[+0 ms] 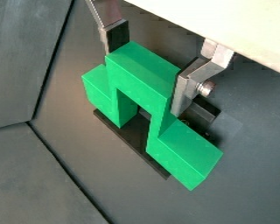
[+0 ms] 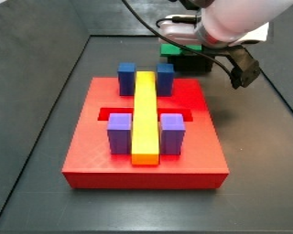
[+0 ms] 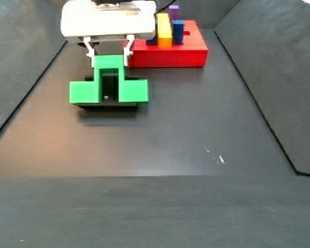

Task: Pick up the green object. Move up. Place the green object on the fixture. Regrasp the green object. Move to above the board. Insert the green object.
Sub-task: Regrasp the green object, then move to above the board.

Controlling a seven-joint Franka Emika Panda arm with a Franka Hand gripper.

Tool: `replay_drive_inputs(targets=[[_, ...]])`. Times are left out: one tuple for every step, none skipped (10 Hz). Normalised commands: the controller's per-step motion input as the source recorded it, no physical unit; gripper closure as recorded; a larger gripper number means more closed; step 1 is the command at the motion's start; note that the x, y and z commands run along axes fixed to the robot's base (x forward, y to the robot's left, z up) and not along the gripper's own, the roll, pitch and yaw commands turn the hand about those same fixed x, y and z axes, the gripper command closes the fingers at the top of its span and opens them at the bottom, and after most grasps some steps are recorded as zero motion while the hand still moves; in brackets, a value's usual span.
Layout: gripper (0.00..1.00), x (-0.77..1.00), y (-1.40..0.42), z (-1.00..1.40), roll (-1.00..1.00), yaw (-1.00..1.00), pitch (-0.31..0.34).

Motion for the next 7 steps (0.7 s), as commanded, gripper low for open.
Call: replay_drive_inputs(targets=[[1.00, 0.00, 0.00, 0.00, 0.00, 0.00, 0.000], [1.00, 0.00, 0.00, 0.00, 0.00, 0.00, 0.000], [1.00, 0.00, 0.00, 0.00, 0.00, 0.00, 0.000], [1.00, 0.00, 0.00, 1.40, 0.00, 0.00, 0.000], [1.00, 0.00, 0.03, 1.40, 0.03, 0.06, -0.012], [1.00, -0.02, 0.04, 1.40, 0.00, 0.04, -0.036], [1.00, -0.01, 0.04, 1.40, 0.02, 0.03, -0.036]])
